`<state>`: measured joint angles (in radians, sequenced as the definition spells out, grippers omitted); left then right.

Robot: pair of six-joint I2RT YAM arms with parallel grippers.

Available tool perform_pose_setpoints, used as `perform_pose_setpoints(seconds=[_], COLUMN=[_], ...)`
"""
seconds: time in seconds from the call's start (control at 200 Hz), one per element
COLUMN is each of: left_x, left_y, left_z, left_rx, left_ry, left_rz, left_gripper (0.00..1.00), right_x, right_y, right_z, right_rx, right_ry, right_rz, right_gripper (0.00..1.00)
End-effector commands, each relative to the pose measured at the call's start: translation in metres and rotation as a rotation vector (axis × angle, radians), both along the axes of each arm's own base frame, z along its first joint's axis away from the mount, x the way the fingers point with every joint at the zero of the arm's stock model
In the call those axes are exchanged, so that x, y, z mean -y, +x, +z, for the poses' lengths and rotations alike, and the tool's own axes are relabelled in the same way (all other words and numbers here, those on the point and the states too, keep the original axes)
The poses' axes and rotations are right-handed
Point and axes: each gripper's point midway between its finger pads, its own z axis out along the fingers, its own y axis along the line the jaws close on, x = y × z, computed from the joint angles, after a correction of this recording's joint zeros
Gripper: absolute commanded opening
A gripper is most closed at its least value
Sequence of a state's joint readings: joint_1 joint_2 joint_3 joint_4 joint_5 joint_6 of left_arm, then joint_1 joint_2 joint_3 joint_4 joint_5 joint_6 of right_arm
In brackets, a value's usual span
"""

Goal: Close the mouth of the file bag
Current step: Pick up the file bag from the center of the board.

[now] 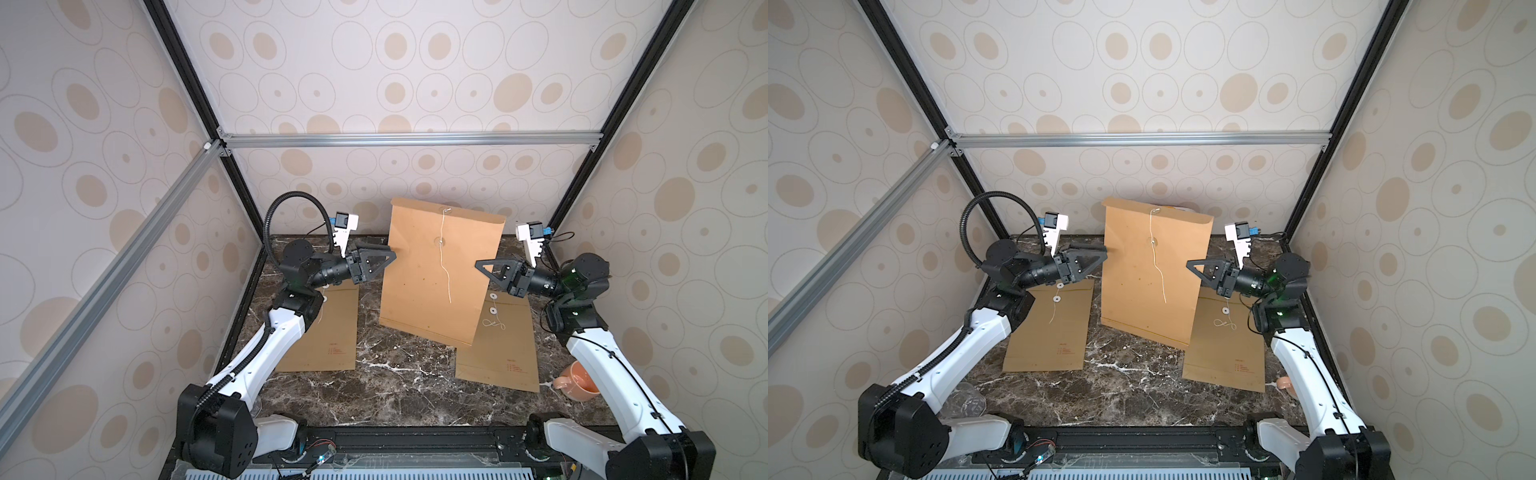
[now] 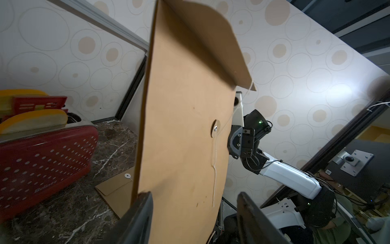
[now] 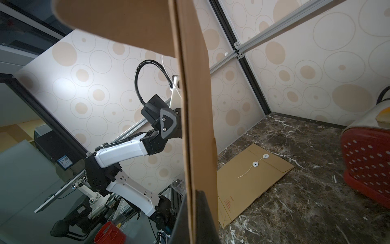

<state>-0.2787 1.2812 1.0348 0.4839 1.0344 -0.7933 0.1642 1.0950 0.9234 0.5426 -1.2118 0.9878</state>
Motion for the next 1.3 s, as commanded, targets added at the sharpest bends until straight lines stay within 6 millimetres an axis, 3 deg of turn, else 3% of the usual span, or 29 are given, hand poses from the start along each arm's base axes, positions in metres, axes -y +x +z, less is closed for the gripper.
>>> perform_pose_setpoints(seconds=[0.0, 0.16, 0.285, 0.431, 0.476, 0.581, 0.701, 0.921, 1.022, 1.102, 1.157, 1.237, 1.297], left_x=[-0.015, -0.011, -0.015, -0.010, -0.009, -0.009, -0.010, -0.009, -0.008, -0.008, -0.008, -0.007, -0.006], left_y=[0.007, 0.004, 0.012, -0.002, -0.004, -0.009, -0.013, -0.020, -0.022, -0.024, -0.023, -0.022, -0.021], left_z=[-0.002, 0.000, -0.011, 0.007, 0.013, 0.021, 0.025, 0.033, 0.036, 0.037, 0.036, 0.035, 0.034], left_rx=[0.046, 0.048, 0.015, 0.059, 0.065, 0.076, 0.086, 0.095, 0.101, 0.101, 0.097, 0.091, 0.080], left_ry=[0.087, 0.062, 0.096, 0.021, -0.019, -0.053, -0.057, -0.079, -0.086, -0.086, -0.084, -0.082, -0.082], left_rz=[0.127, 0.069, 0.111, 0.028, 0.012, -0.008, -0.008, -0.038, -0.045, -0.047, -0.047, -0.054, -0.054], left_gripper=[0.66, 0.68, 0.69, 0.66, 0.62, 0.30, 0.20, 0.18, 0.22, 0.11, 0.10, 0.12, 0.22], right_x=[-0.002, -0.007, -0.011, -0.015, -0.015, -0.016, -0.017, -0.019, -0.020, -0.020, -0.019, -0.019, -0.020], right_y=[-0.011, -0.015, -0.016, -0.013, -0.012, -0.009, -0.005, 0.003, 0.006, 0.006, 0.007, 0.008, 0.008], right_z=[0.010, 0.007, 0.009, 0.011, 0.012, 0.014, 0.017, 0.013, 0.010, 0.008, 0.007, 0.007, 0.007], right_rx=[0.040, 0.034, 0.027, 0.030, 0.029, 0.030, 0.031, 0.011, 0.003, 0.005, 0.004, 0.004, 0.004], right_ry=[0.003, -0.009, -0.010, -0.015, -0.014, -0.024, -0.028, -0.025, -0.031, -0.040, -0.042, -0.043, -0.043], right_rz=[0.040, 0.067, 0.090, 0.092, 0.091, 0.093, 0.088, 0.089, 0.091, 0.088, 0.083, 0.081, 0.080], right_gripper=[0.00, 0.00, 0.00, 0.00, 0.00, 0.00, 0.00, 0.00, 0.00, 0.00, 0.00, 0.00, 0.00])
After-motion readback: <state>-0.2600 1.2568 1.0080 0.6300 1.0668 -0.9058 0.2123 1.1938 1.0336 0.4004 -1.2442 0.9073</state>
